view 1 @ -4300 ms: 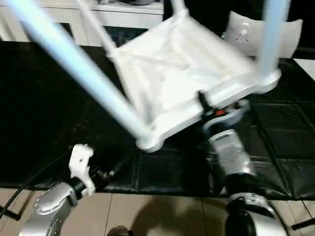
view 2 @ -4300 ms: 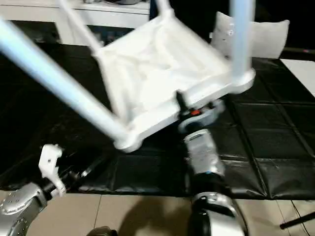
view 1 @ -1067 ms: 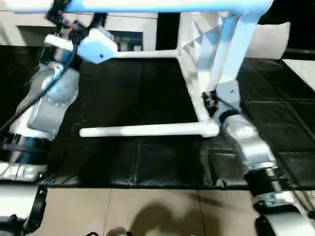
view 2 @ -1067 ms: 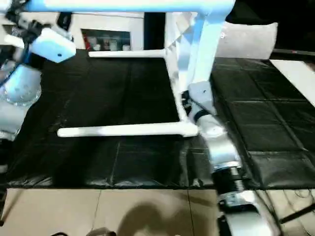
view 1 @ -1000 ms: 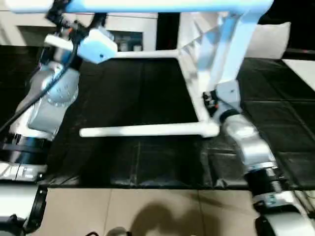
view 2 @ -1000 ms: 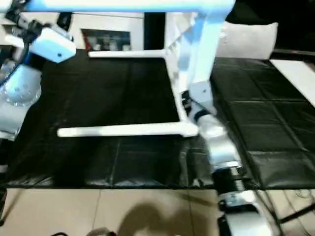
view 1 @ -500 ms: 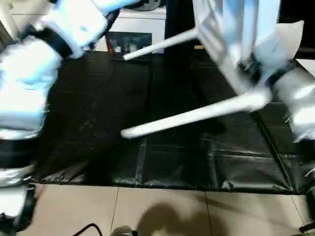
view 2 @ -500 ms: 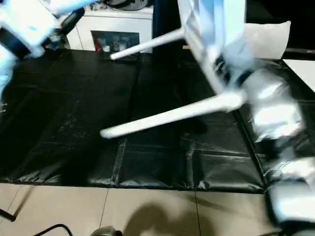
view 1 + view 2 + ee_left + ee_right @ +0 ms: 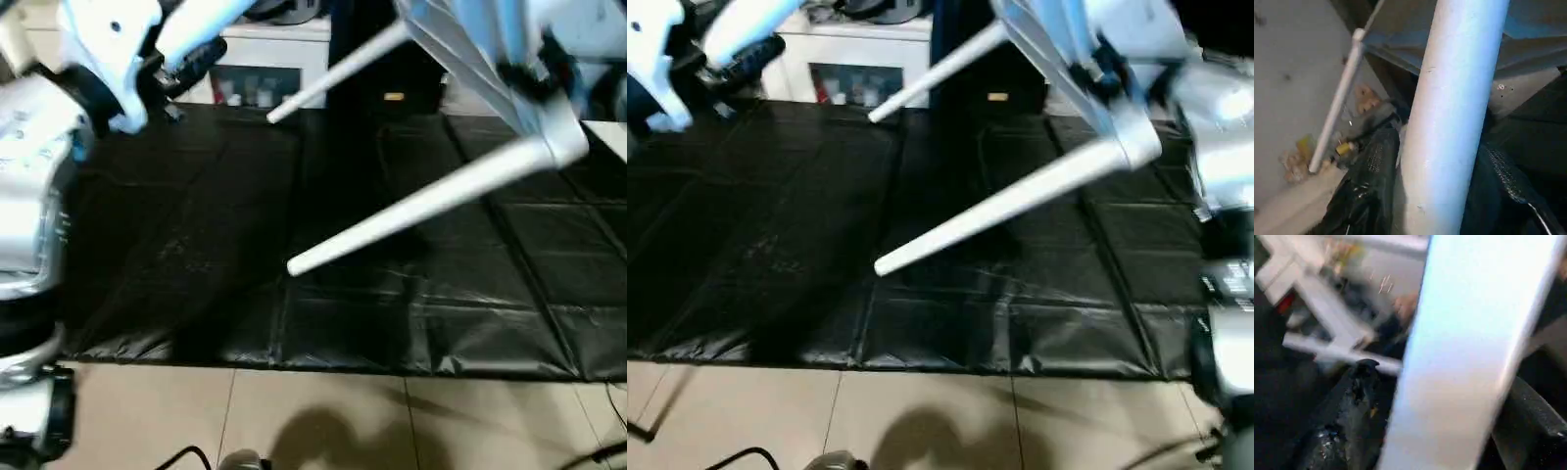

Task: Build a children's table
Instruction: Flip table

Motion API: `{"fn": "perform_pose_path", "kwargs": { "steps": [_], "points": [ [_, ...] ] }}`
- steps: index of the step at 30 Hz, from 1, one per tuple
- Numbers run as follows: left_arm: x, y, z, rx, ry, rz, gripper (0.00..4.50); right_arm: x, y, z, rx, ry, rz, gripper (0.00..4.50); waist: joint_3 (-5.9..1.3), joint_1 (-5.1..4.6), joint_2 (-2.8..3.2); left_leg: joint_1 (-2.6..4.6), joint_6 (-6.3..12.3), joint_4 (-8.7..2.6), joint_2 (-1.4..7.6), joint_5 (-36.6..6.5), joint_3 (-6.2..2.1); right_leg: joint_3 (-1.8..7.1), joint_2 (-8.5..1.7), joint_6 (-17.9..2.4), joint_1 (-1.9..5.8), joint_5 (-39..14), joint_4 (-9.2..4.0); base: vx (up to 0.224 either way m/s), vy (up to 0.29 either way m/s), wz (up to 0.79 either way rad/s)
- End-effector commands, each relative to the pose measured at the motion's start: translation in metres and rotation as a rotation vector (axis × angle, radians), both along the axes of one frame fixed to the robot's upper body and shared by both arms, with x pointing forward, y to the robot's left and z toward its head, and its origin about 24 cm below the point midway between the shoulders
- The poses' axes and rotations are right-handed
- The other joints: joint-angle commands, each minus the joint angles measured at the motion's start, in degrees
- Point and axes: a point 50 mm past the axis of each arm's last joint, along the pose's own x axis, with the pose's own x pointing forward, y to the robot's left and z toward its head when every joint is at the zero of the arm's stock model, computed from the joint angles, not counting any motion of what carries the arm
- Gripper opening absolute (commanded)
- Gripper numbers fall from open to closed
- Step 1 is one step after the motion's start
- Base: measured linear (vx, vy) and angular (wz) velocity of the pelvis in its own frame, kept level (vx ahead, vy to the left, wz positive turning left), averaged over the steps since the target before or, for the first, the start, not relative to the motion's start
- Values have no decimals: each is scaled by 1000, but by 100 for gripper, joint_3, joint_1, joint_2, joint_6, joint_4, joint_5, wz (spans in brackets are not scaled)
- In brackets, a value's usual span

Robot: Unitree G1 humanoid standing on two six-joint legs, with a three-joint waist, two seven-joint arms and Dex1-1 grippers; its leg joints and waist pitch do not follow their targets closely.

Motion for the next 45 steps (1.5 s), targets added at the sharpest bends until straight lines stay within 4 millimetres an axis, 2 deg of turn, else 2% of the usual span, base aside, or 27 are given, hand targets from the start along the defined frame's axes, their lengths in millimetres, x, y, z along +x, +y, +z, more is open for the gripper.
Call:
{"fn": "perform_pose_path", "kwargs": {
  "steps": [1, 3, 4, 5, 6, 7, 9, 11, 14, 16, 17, 18, 19, 20, 22, 23, 24, 25, 28, 31, 32, 35, 37, 39, 41, 44, 45],
  "points": [
    [9, -6, -16, -133, 118, -36, 183, -6, 29, 10, 1, -108, 162, 378, -293, -50, -134, 105, -58, -363, 176, -1902, -65, 167, -288, -765, 110, -2488, -594, 0, 0, 0],
    [9, -5, -17, -129, 123, -40, 183, -15, 35, 28, 84, -245, 230, 400, -319, -58, -109, 78, -36, -378, 181, -1810, -75, 159, -269, -821, 131, -2135, -561, 0, 0, 0],
    [9, -5, -17, -129, 123, -40, 183, -15, 35, 28, 84, -245, 230, 410, -326, -57, -113, 81, -21, -376, 188, -1803, -72, 160, -265, -843, 127, -2018, -550, 0, 0, 0],
    [10, -5, -17, -118, 115, -39, 183, -27, 38, 42, 160, -358, 306, 416, -326, -70, -114, 59, 24, -388, 196, -1753, -77, 166, -264, -879, 140, -1818, -535, 0, 0, 0],
    [10, -5, -18, -115, 114, -36, 182, -29, 38, 43, 175, -373, 320, 422, -335, -68, -116, 56, 49, -388, 200, -1680, -73, 171, -263, -902, 149, -1679, -523, 0, 0, 0],
    [10, -4, -18, -111, 112, -33, 180, -32, 38, 46, 199, -398, 343, 431, -365, -38, -101, 83, 100, -366, 217, -1481, -63, 181, -258, -1015, 141, -1276, -488, 0, 0, 0],
    [10, -2, -21, -108, 107, -21, 177, -43, 41, 44, 284, -438, 440, 448, -392, -19, -81, 85, 197, -347, 224, -1190, -50, 179, -238, -1179, 170, -656, -428, 0, 0, 0],
    [10, 2, -24, -91, 105, 1, 174, -44, 44, 32, 338, -399, 478, 450, -381, -17, -82, 27, 327, -351, 219, -854, -57, 168, -227, -1258, 218, -106, -379, 0, 0, 0],
    [7, 3, -28, -44, 72, -39, 171, -43, 47, 3, 420, -325, 455, 450, -372, -35, -76, 40, 247, -383, 214, -997, -65, 159, -247, -1221, 229, -362, -426, 0, 0, 0],
    [5, 5, -31, -47, 77, -33, 170, -43, 47, -14, 478, -288, 426, 450, -356, -48, -84, 57, 74, -421, 219, -1279, -67, 166, -265, -1127, 218, -870, -471, 0, 0, 0],
    [4, 7, -35, -48, 82, -20, 167, -45, 45, -33, 544, -254, 397, 450, -337, -39, -71, 77, -7, -446, 230, -1439, -65, 181, -275, -1036, 192, -1107, -501, 0, 0, 0],
    [4, 7, -35, -48, 82, -19, 167, -45, 45, -34, 546, -253, 396, 450, -341, -55, -66, 68, -46, -447, 223, -1505, -73, 180, -274, -1005, 198, -1205, -501, 0, 0, 0],
    [3, 9, -38, -47, 87, -7, 165, -46, 42, -51, 595, -209, 372, 450, -349, -62, -65, 90, -99, -456, 223, -1658, -82, 173, -270, -952, 187, -1396, -518, 0, 0, 0],
    [1, 11, -41, -47, 91, -2, 164, -48, 40, -67, 627, -168, 348, 450, -344, -54, -68, 102, -99, -459, 225, -1680, -76, 181, -272, -915, 179, -1434, -537, 0, 0, 0],
    [-1, 15, -46, -34, 86, 8, 163, -54, 35, -97, 682, -80, 299, 450, -313, -43, -29, 103, -132, -498, 233, -1900, -97, 191, -276, -807, 160, -1652, -576, 0, 0, 0],
    [-2, 17, -48, -33, 81, 14, 162, -58, 32, -110, 724, -47, 271, 450, -323, -60, -47, 104, -153, -512, 233, -1966, -105, 190, -272, -777, 166, -1672, -578, 0, 0, 0],
    [-2, 18, -48, -33, 80, 15, 161, -59, 31, -112, 733, -42, 265, 450, -335, -57, -10, 106, -168, -513, 232, -1953, -115, 193, -273, -796, 168, -1606, -568, 0, 0, 0],
    [-4, 19, -52, -19, 80, 6, 160, -62, 24, -129, 781, -5, 195, 450, -335, -80, -20, 94, -170, -520, 230, -1953, -115, 188, -265, -830, 171, -1511, -562, 0, 0, 0],
    [-9, 22, -57, -8, 78, -15, 159, -65, 5, -155, 883, 42, 28, 450, -322, -86, -19, 107, -173, -527, 223, -2001, -102, 199, -270, -822, 148, -1625, -588, 0, 0, 0],
    [-11, 24, -59, 0, 84, -20, 157, -64, -4, -167, 910, 84, -38, 450, -314, -102, -21, 119, -187, -527, 220, -2068, -103, 194, -269, -799, 136, -1687, -587, 0, 0, 0],
    [-12, 24, -60, 13, 92, -27, 156, -61, -4, -171, 908, 112, -49, 450, -312, -105, 10, 123, -194, -528, 219, -2091, -109, 194, -265, -791, 134, -1710, -584, 0, 0, 0],
    [-13, 24, -61, 24, 99, -41, 156, -46, -5, -181, 920, 230, -89, 450, -309, -177, -4, 129, -237, -521, 202, -2264, -120, 185, -270, -829, 136, -1910, -595, 0, 0, 0],
    [-13, 24, -61, 31, 98, -46, 156, -36, -2, -182, 931, 274, -59, 450, -314, -185, -9, 115, -208, -513, 206, -2186, -116, 192, -281, -887, 144, -1791, -589, 0, 0, 0],
    [-14, 24, -62, 37, 96, -59, 156, -21, 9, -184, 939, 361, 17, 450, -318, -189, -63, 99, -142, -502, 210, -2067, -106, 190, -288, -972, 160, -1671, -574, 0, 0, 0],
    [-15, 24, -62, 43, 101, -65, 156, -13, 14, -187, 932, 410, 36, 450, -338, -177, -24, 99, -99, -481, 221, -1838, -91, 193, -298, -1126, 166, -1380, -535, 0, 0, 0],
    [-17, 24, -64, 49, 115, -78, 156, -6, 18, -190, 918, 448, 38, 450, -351, -166, -8, 97, -59, -469, 220, -1597, -72, 184, -285, -1274, 186, -1024, -511, 0, 0, 0],
    [-19, 22, -67, 60, 134, -100, 156, 5, 27, -187, 929, 493, 73, 450, -363, -127, 15, 124, -30, -454, 229, -1450, -56, 187, -284, -1311, 181, -781, -497, 0, 0, 0]
  ]
}}
